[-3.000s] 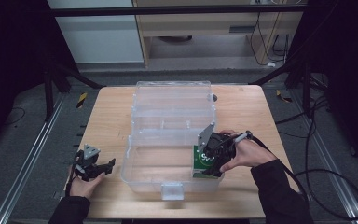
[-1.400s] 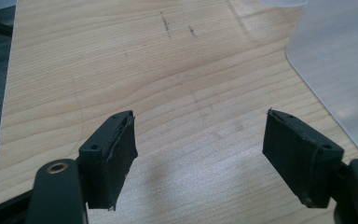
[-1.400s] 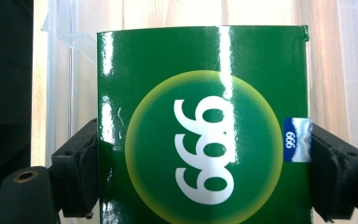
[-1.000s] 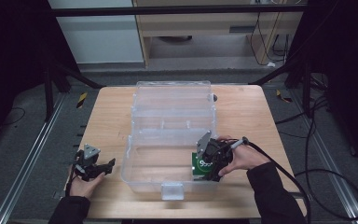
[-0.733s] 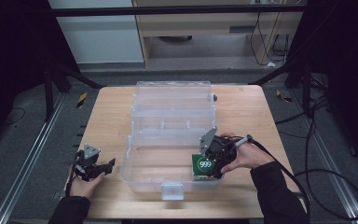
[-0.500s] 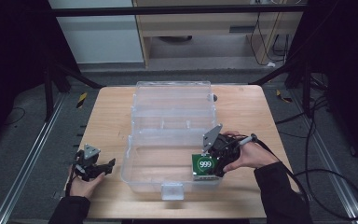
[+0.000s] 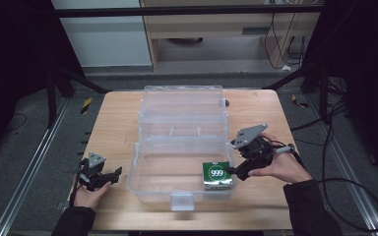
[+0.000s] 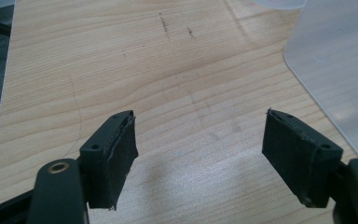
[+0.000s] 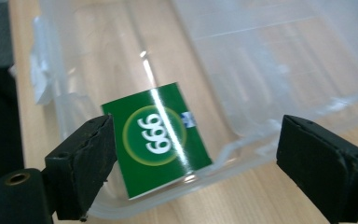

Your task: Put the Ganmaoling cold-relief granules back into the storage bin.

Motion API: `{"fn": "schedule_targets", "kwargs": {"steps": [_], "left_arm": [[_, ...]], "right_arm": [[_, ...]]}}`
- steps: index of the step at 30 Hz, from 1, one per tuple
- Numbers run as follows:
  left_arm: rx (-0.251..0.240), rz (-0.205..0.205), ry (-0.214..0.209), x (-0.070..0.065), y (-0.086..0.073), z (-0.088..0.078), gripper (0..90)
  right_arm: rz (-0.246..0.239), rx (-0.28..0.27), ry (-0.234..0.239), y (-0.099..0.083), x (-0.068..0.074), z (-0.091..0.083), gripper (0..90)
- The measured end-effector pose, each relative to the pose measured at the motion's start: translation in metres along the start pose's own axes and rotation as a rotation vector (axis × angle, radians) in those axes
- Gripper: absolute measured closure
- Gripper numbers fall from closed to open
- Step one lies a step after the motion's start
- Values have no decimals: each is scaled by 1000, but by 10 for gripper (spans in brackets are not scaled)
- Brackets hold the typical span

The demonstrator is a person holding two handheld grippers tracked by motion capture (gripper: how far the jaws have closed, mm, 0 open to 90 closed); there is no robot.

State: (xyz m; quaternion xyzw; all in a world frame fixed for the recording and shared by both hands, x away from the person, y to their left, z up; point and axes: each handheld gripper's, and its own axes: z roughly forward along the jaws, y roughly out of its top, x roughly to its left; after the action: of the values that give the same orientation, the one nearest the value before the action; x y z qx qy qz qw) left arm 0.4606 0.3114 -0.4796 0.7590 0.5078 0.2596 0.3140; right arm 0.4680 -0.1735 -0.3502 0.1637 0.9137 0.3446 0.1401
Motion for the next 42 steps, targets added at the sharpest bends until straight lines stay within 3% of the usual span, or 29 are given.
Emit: {"fn": "schedule_targets", "kwargs": {"steps": [1,2,3,5,8,15,16,20,21,25,36,42], "left_arm": [[-1,-1,0,0,0,0,251],[-2,-1,0,0,0,0,251],[-2,-1,1,0,0,0,253],[-2,-2,1,0,0,0,253],[-3,-2,2,0,0,0,255],[-7,-5,4,0,0,-1,259],[-8,-5,4,0,0,-1,260],[-10,-5,5,0,0,-2,261],[-11,-7,6,0,0,-2,262],[-14,-9,7,0,0,-2,265],[-24,-12,12,1,-1,-2,275],[-36,-20,24,2,-2,-2,291]], "right_arm": [[40,-34,-46,-7,-1,-6,83],[40,-34,-46,-7,-1,-6,83],[73,-68,-94,-16,-2,-10,69],[92,-86,-111,-21,-3,-13,72],[172,-159,-170,-39,-3,-20,60],[273,-238,-247,-63,-2,-23,52],[306,-249,-287,-69,-2,-24,53],[364,-282,-335,-79,-2,-25,54],[409,-299,-366,-87,-3,-24,51],[466,-308,-384,-101,-5,-20,47],[572,-289,-508,-139,-9,-6,43],[620,-243,-549,-158,-14,5,40]]}}
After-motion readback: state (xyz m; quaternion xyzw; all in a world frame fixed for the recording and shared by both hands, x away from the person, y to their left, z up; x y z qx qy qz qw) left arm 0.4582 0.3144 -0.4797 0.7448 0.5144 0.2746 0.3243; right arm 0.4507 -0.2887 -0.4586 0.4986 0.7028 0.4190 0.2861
